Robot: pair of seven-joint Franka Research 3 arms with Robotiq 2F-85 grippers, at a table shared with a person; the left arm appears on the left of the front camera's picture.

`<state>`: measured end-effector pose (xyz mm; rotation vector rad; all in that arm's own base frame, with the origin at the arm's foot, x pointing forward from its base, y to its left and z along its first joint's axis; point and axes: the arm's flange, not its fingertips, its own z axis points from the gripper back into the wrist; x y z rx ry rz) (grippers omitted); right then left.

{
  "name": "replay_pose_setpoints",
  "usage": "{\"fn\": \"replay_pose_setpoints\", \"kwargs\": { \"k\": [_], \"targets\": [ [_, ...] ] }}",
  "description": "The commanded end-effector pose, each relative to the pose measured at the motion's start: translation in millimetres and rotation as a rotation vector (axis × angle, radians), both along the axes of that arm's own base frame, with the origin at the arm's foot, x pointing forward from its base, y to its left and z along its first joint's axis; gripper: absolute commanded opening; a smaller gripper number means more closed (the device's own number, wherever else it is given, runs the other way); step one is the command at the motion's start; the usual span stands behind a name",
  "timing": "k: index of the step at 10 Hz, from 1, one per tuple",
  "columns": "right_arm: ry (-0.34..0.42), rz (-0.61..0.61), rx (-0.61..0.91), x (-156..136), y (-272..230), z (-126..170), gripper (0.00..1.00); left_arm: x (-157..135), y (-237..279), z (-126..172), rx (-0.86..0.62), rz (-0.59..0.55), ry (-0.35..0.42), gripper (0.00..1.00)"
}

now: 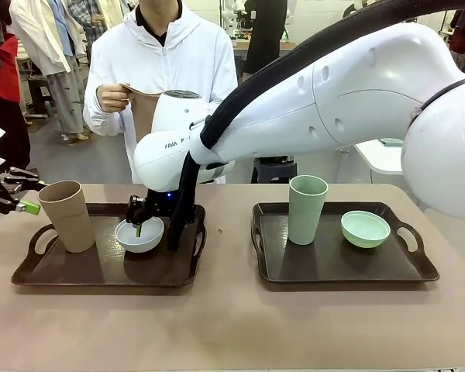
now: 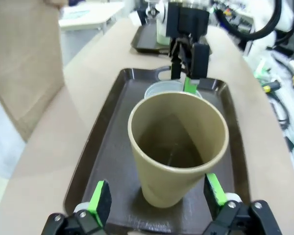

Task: Set up a tray with a mat and arrange the tableware.
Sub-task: Pick up the Picnic Bowl and Reusable plastic cup from the Handle tray in front of the human's position and hold them in the air.

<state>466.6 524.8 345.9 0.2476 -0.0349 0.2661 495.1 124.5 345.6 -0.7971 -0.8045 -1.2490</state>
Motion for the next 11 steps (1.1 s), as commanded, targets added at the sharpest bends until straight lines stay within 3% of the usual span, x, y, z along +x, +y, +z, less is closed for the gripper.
{"fn": "replay_pose_setpoints", "kwargs": {
  "k": [1, 11],
  "targets": [
    [-0.062, -0.031, -0.053, -3, 14, 2, 1.0, 0, -7, -13, -0.065, 0.016, -0.037, 1.0],
    [-0.038, -0.083, -0.058, 21, 27, 2, 1.0, 3, -46, -66, -0.105, -0.185, -0.026, 1.0]
  ]
}}
